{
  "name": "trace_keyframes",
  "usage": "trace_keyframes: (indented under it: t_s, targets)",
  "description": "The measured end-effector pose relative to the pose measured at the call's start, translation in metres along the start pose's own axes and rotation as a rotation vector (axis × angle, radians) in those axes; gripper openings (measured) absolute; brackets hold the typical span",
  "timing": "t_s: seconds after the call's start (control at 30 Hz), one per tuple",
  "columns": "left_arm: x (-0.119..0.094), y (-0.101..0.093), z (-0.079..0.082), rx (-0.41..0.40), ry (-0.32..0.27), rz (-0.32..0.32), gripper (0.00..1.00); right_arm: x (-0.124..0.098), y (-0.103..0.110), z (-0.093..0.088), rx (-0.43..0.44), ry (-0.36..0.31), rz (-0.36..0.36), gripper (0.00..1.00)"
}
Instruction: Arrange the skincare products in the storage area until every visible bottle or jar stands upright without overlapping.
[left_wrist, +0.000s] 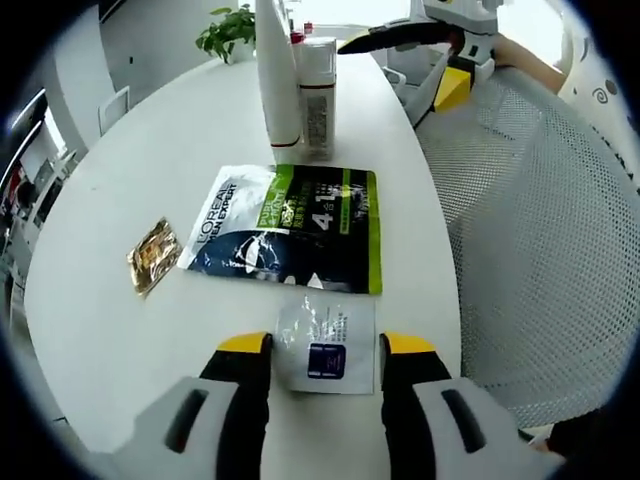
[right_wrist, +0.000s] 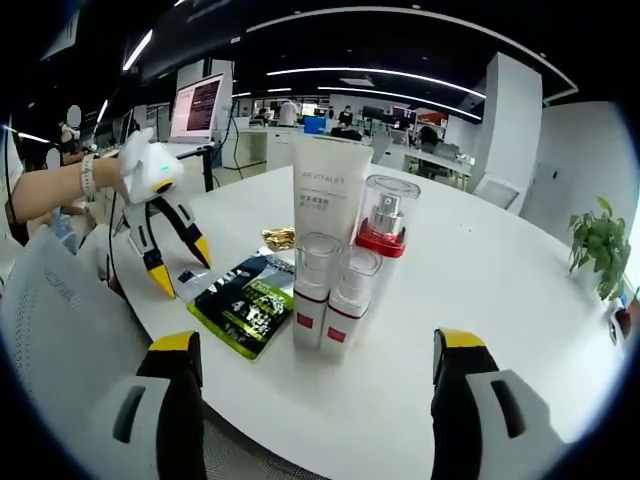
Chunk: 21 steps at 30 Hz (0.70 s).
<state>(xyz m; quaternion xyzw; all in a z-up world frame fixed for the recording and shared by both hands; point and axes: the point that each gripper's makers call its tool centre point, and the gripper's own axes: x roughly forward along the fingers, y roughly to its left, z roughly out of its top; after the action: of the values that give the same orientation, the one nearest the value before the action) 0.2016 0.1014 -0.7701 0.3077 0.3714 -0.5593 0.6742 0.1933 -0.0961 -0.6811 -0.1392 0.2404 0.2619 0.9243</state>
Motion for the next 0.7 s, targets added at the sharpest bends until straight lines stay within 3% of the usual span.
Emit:
trace_keyframes:
  t_s: [0.17, 0.33, 0.7]
  targets:
    - [-0.001, 0.000, 0.001, 0.005, -0.002, -0.001, 0.42, 0.000, 0.000, 0.000, 0.003, -0.003, -0.001, 0.95]
    - [-0.007, 0.007, 0.008, -0.004, -0.041, 0.005, 0.46, 0.000, 0.001, 0.000, 0.000, 0.000, 0.001, 0.95]
    - [-0.021, 0.027, 0.027, 0.075, -0.034, 0.033, 0.47, 0.000, 0.000, 0.000, 0.003, 0.000, -0.001, 0.95]
